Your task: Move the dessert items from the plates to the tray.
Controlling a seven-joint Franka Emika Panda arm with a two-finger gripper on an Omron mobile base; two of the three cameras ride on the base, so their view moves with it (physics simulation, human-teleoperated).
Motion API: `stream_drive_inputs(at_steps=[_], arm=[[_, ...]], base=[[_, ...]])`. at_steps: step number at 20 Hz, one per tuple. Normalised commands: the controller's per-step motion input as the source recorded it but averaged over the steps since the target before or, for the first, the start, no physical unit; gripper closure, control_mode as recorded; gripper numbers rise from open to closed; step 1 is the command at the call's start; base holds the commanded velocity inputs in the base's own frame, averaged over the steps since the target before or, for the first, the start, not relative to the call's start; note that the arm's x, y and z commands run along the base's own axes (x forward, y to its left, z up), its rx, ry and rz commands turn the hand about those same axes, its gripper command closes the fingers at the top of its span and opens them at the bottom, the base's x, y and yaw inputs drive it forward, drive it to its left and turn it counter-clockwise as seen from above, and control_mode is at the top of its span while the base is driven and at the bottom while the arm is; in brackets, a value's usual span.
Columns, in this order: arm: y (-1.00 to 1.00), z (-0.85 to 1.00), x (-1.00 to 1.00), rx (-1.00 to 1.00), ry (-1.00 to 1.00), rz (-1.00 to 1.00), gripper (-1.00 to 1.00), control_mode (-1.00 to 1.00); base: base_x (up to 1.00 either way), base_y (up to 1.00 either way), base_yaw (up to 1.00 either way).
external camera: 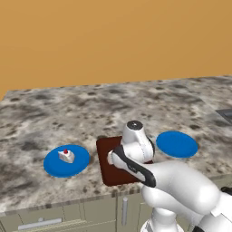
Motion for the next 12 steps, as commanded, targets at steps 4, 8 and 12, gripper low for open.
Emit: stream_drive_inputs(at_steps=[4, 8, 12], arm=[[0.0, -0.46, -0.05, 0.07, 0.0, 0.03, 1.0, -1.0], [0.0, -0.45, -0.01, 0.01, -0.07, 0.0, 1.0, -1.0], [0.0, -0.41, 0.0, 0.0, -0.06, 0.0, 1.0, -1.0]], base=[[0.0, 0.0, 0.0], [0.0, 0.0, 0.0], [0.0, 0.0, 0.0]])
